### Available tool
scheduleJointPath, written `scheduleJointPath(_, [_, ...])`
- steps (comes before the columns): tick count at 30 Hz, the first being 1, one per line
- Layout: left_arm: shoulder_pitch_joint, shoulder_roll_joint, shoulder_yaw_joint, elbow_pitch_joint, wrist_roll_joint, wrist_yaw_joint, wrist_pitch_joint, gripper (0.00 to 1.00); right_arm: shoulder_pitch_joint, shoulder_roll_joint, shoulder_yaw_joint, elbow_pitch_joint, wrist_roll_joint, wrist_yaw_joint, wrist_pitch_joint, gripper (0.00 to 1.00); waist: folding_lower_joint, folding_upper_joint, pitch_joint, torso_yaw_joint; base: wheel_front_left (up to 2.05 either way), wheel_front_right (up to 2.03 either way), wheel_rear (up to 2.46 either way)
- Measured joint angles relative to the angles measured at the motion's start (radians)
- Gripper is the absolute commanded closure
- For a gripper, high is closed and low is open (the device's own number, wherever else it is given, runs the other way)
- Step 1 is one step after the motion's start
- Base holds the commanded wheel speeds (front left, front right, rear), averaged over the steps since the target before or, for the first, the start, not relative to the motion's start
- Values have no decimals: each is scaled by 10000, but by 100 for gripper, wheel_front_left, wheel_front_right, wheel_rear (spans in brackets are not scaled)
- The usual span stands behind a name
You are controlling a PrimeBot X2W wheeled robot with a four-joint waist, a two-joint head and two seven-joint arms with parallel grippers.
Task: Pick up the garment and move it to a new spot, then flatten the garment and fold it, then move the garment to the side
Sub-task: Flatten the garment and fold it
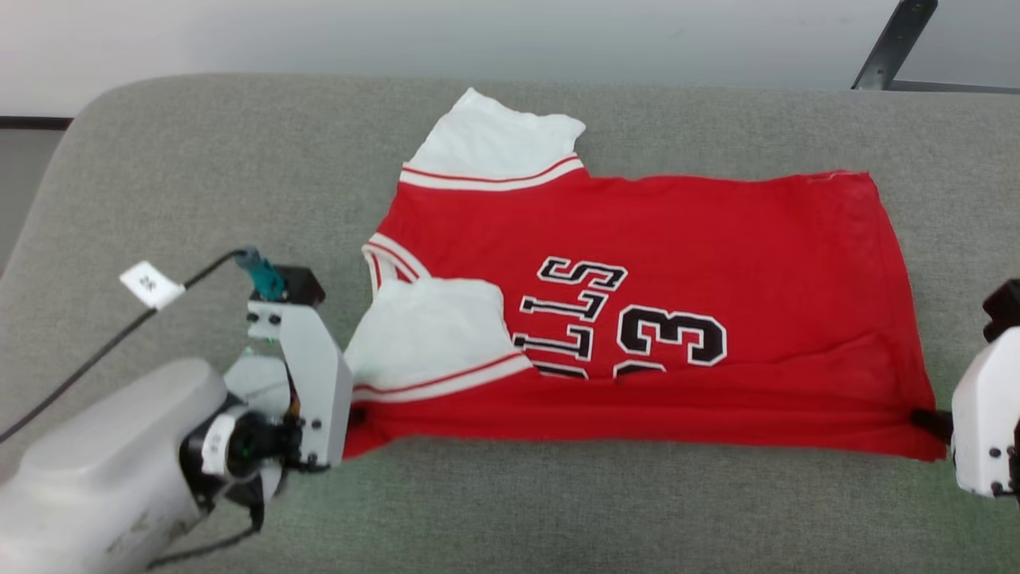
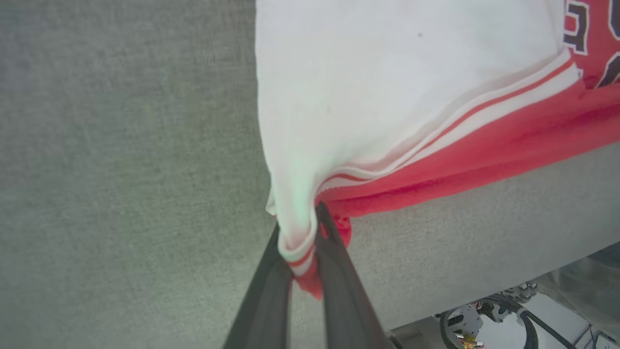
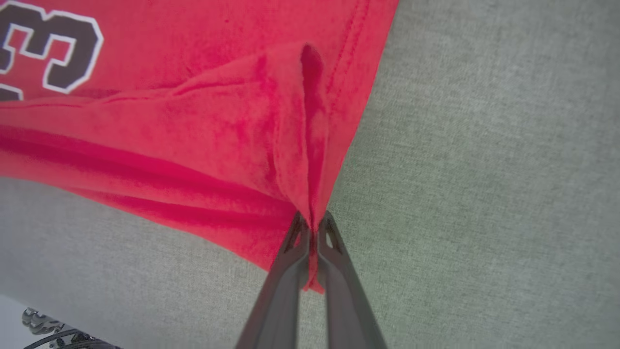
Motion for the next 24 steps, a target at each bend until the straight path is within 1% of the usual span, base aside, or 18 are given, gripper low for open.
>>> scheduleJointPath(3, [225, 259, -33, -650, -27, 309, 40, 100, 322, 58, -161, -314, 8, 0, 69, 100, 0, 0, 24, -21, 0, 0, 0])
scheduleJointPath(5, [371, 336, -50, -894, -107, 470, 71, 97, 470, 119, -190, -443, 8, 0, 94, 100, 0, 0, 46, -37, 0, 0, 0])
scheduleJointPath(6, [430, 362, -67, -980, -107, 522, 69, 89, 527, 150, -194, -474, -8, 0, 94, 100, 0, 0, 55, -48, 0, 0, 0])
scheduleJointPath(8, [525, 385, -67, -1083, -167, 614, 71, 84, 555, 219, -196, -504, -35, 0, 81, 100, 0, 0, 67, -73, 0, 0, 0])
scheduleJointPath(9, [546, 387, -69, -1106, -180, 662, 71, 72, 564, 251, -192, -514, -71, 0, 56, 100, 0, 0, 74, -86, 0, 0, 0])
scheduleJointPath(10, [547, 393, -63, -1118, -182, 669, 69, 63, 583, 284, -182, -520, -94, 0, 48, 100, 0, 0, 79, -99, 0, 0, 0])
scheduleJointPath(11, [547, 403, -58, -1135, -184, 696, 69, 58, 607, 313, -159, -522, -94, 0, 46, 100, 0, 0, 81, -112, 0, 0, 0])
scheduleJointPath(12, [547, 422, -52, -1151, -192, 717, 71, 43, 642, 336, -142, -531, -94, 0, 2, 100, 0, 0, 82, -126, 0, 0, 0])
scheduleJointPath(13, [545, 445, -40, -1160, -192, 759, 71, 0, 652, 347, -130, -531, -94, 0, -10, 100, 0, 0, 79, -142, 0, 0, 0])
scheduleJointPath(14, [537, 474, -31, -1185, -190, 779, 82, 0, 651, 353, -121, -535, -94, 0, -27, 100, 0, 0, 70, -155, 0, 0, 0])
scheduleJointPath(15, [523, 508, -17, -1221, -190, 803, 132, 0, 651, 364, -111, -546, -94, 0, -52, 98, 0, 0, 59, -170, 0, 0, 0])
scheduleJointPath(16, [507, 543, 0, -1281, -184, 840, 146, 0, 651, 364, -90, -568, -94, 0, -96, 88, 0, 0, 48, -186, 0, 0, 0])
scheduleJointPath(17, [473, 570, 13, -1340, -174, 863, 161, 0, 651, 357, -67, -589, -94, 0, -130, 75, 0, 0, 31, -199, 0, 0, 0])
scheduleJointPath(18, [418, 596, 25, -1400, -174, 899, 192, 0, 653, 339, -29, -631, -92, -2, -221, 51, 0, 0, 16, -212, 0, 0, 0])
scheduleJointPath(19, [345, 642, 46, -1457, -173, 932, 247, 0, 654, 303, 58, -706, -67, 0, -337, 8, 0, 0, 0, -228, 0, 0, 0])
scheduleJointPath(20, [287, 698, 52, -1499, -144, 965, 268, 0, 655, 276, 88, -731, -31, 0, -439, 0, 0, 0, -19, -243, 0, 0, 0])
scheduleJointPath(24, [183, 846, 48, -1668, -96, 1080, 451, 0, 700, 203, 142, -731, 46, -2, -593, 0, 0, 0, -84, -297, 0, 0, 0])
